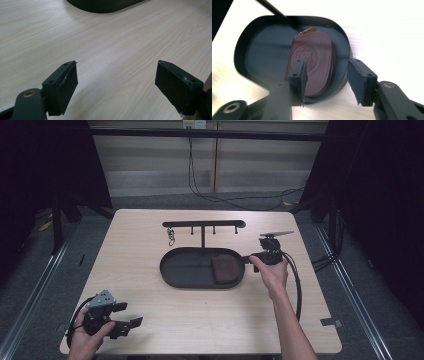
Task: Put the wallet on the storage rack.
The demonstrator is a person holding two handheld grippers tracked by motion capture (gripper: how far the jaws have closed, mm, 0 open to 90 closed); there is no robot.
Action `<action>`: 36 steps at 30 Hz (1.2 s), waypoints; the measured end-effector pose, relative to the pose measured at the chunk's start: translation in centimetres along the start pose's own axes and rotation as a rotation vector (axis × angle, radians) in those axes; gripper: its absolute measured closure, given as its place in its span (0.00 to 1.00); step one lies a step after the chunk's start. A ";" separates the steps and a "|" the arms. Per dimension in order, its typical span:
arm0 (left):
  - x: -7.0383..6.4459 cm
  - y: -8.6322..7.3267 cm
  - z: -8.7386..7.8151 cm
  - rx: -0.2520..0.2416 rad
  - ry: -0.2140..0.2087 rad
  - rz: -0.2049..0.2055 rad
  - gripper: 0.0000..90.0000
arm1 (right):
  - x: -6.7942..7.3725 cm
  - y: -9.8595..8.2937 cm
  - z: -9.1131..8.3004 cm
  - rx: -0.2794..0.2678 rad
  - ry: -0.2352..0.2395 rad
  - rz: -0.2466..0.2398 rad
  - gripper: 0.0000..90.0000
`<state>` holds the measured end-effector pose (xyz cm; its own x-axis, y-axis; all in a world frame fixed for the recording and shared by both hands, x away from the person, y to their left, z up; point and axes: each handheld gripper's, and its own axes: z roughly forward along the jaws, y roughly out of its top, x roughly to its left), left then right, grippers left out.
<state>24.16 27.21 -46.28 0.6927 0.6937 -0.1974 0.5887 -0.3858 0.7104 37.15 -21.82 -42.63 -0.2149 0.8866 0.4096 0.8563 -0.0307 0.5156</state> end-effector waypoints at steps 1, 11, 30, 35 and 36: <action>0.0 0.0 0.0 0.000 -0.001 -0.001 0.20 | 0.1 -0.2 -0.3 -0.005 0.005 -0.007 0.51; 0.1 0.0 -0.1 -0.011 -0.006 -0.024 0.20 | 0.6 -2.9 -1.8 -0.055 0.009 -0.084 0.45; 0.2 -0.1 -0.1 -0.016 -0.007 -0.027 0.20 | 0.1 -9.7 -4.7 -0.158 0.000 -0.137 0.42; 0.2 -0.1 0.0 -0.006 -0.003 -0.027 0.20 | -0.2 -11.1 -5.1 -0.180 -0.002 -0.150 0.36; 0.2 -0.1 0.0 -0.006 -0.003 -0.027 0.20 | -0.2 -11.1 -5.1 -0.180 -0.002 -0.150 0.36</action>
